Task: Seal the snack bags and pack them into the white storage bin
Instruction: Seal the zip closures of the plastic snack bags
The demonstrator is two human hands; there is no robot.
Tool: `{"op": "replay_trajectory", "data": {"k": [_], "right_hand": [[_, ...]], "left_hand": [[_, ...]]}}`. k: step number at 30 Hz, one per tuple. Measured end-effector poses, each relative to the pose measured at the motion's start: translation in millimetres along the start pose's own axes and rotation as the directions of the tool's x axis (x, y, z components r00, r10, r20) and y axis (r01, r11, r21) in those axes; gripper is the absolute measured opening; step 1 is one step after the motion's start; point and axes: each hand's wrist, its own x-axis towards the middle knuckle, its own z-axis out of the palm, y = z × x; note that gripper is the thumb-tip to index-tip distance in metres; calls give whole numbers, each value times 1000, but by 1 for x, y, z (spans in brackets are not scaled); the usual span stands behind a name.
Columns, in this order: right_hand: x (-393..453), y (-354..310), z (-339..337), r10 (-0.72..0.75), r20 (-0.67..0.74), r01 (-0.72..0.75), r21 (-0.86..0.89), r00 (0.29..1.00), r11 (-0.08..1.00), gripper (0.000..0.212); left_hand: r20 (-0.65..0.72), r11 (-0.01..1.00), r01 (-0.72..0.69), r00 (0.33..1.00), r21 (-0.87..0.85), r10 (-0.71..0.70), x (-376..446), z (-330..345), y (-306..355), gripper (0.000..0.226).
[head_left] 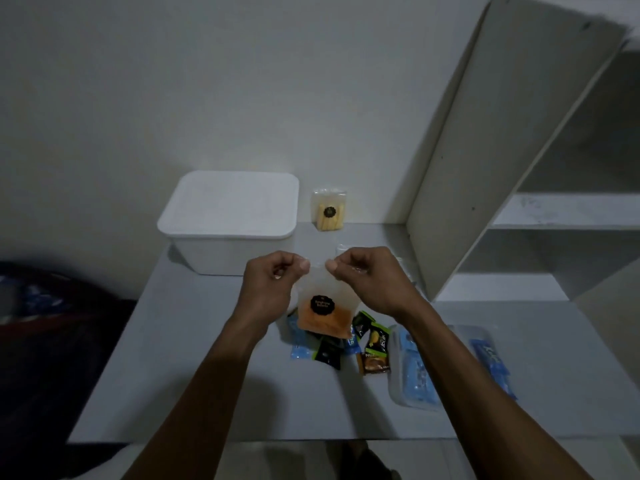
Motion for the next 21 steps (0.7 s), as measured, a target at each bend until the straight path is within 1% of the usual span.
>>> {"op": "replay_trajectory", "data": {"k": [2,3,6,10,12,14,18,21], "right_hand": [[-7,-15,1,24,48,-26,28,999,999,30],[-10,-22,1,34,67,-37,44,997,998,30],[-17,-37,4,56,88,-62,75,995,995,22],[-25,-42,14,12,15,-12,44,1000,999,13],[-27,-43,19,-3,-50,6,63,999,998,13],[-28,-44,22,-18,-83,21,38,996,999,14],[-26,-44,21,-44,-78,41,-32,996,999,14],[-25,-46,21,-89,-46,86,-64,995,994,14]], "left_hand": [[11,999,-37,999,27,37,-7,-9,5,5],[16,998,-54,998,33,54,-9,-12,8,5],[1,996,-86,996,11,86,-16,-20,13,4],[-40,996,-86,996,5,86,-23,-23,16,7],[-48,996,-93,994,0,93,-26,-24,18,9],[-45,996,-92,995,-14,91,-28,-24,18,9],[-1,995,-101,995,-7,101,-30,-27,19,7],[-16,995,-104,994,1,105,-30,-27,21,10]]}}
